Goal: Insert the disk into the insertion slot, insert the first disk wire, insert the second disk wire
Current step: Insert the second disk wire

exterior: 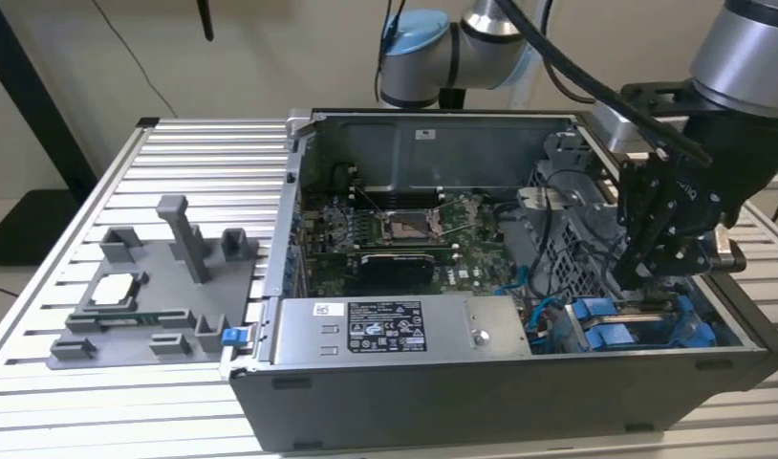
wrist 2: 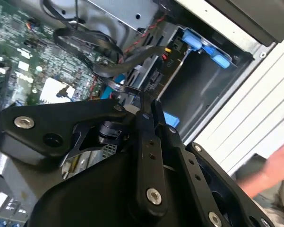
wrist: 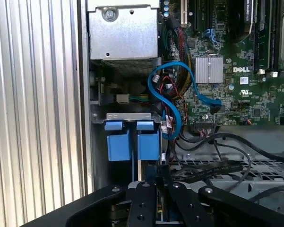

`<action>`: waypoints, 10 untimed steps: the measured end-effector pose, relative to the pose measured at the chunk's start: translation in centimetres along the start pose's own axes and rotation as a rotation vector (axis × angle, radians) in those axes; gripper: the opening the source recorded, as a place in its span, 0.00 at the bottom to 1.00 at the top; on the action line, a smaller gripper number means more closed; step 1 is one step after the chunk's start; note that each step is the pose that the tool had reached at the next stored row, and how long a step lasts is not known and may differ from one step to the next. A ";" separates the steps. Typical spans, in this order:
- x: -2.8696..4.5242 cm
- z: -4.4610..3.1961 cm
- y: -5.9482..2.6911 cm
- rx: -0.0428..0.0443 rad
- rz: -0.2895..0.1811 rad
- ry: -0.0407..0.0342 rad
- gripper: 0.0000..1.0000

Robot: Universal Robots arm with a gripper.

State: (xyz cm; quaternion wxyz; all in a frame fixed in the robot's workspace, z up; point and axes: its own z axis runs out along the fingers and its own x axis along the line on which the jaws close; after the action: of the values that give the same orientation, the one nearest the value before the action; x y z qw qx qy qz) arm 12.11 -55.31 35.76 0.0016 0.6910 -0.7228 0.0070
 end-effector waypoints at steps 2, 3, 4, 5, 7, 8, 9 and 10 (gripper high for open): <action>0.40 0.07 -0.02 -0.0014 0.000 -0.0308 0.00; 0.60 0.10 -0.03 -0.0020 0.000 -0.0437 0.00; 0.84 0.12 -0.05 -0.0023 0.000 -0.0514 0.00; 1.07 0.14 -0.07 -0.0025 0.000 -0.0545 0.00; 1.55 0.15 -0.10 -0.0026 0.000 -0.0570 0.00; 1.80 0.15 -0.11 -0.0027 0.000 -0.0593 0.00; 1.91 0.20 -0.12 -0.0028 0.000 -0.0613 0.00; 1.96 0.23 -0.19 -0.0029 -0.001 -0.0621 0.00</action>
State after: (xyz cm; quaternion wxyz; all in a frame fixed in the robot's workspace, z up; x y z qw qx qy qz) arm 12.21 -57.27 35.56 -0.0198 0.6911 -0.7223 -0.0155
